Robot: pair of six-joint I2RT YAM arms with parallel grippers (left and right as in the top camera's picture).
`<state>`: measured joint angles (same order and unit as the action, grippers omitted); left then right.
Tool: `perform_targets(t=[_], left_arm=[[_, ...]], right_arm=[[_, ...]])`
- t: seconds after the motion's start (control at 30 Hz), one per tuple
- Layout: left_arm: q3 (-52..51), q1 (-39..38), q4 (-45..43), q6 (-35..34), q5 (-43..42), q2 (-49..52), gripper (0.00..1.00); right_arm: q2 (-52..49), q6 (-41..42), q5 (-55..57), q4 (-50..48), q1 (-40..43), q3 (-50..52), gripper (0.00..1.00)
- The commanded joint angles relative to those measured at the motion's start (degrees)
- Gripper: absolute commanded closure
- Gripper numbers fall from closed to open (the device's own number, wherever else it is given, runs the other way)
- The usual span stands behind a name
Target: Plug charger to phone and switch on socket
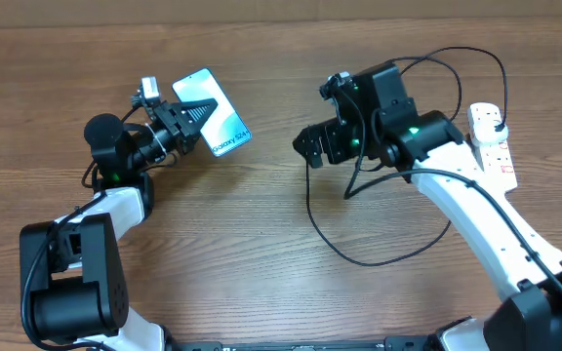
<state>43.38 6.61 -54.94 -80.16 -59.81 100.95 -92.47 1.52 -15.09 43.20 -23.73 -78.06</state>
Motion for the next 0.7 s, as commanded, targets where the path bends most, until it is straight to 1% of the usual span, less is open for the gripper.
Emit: perform_targets(t=[0.0,0.1,0.17,0.2,0.27,0.33,0.53,0.67], left_arm=[[0.4,1.4,1.0,5.1,-0.9,-0.9,0.96],[0.8,2.2,2.0,7.0,-1.6,-0.9,0.96],[1.2,2.5,3.2,8.3,-1.7,-0.9,0.96],[1.5,2.7,4.0,8.7,-1.7,-0.9,0.96],[1.9,2.8,4.4,9.3,-1.7,-0.9,0.96],[2.2,2.8,4.4,9.5,-1.7,-0.9,0.96],[2.2,2.8,4.4,9.9,-1.7,-0.9,0.96],[2.2,2.8,5.5,10.4,-2.0,-0.9,0.96]], right_arm=[[-3.8,2.6,8.6,-2.5,-0.3,0.0,0.00],[-8.5,4.5,12.3,-5.0,-0.3,-0.1,0.00],[-11.4,4.5,12.8,-6.2,-0.3,-0.8,0.01],[-12.9,4.5,13.2,-7.1,-0.3,-1.0,0.04],[-15.2,4.5,14.2,-8.5,-0.3,-1.5,0.06],[-19.6,4.5,15.1,-9.7,-0.7,-2.7,0.11],[-24.6,4.4,17.7,-13.4,-3.0,-3.4,0.15],[-26.6,4.3,19.4,-16.3,-4.4,-3.4,0.20]])
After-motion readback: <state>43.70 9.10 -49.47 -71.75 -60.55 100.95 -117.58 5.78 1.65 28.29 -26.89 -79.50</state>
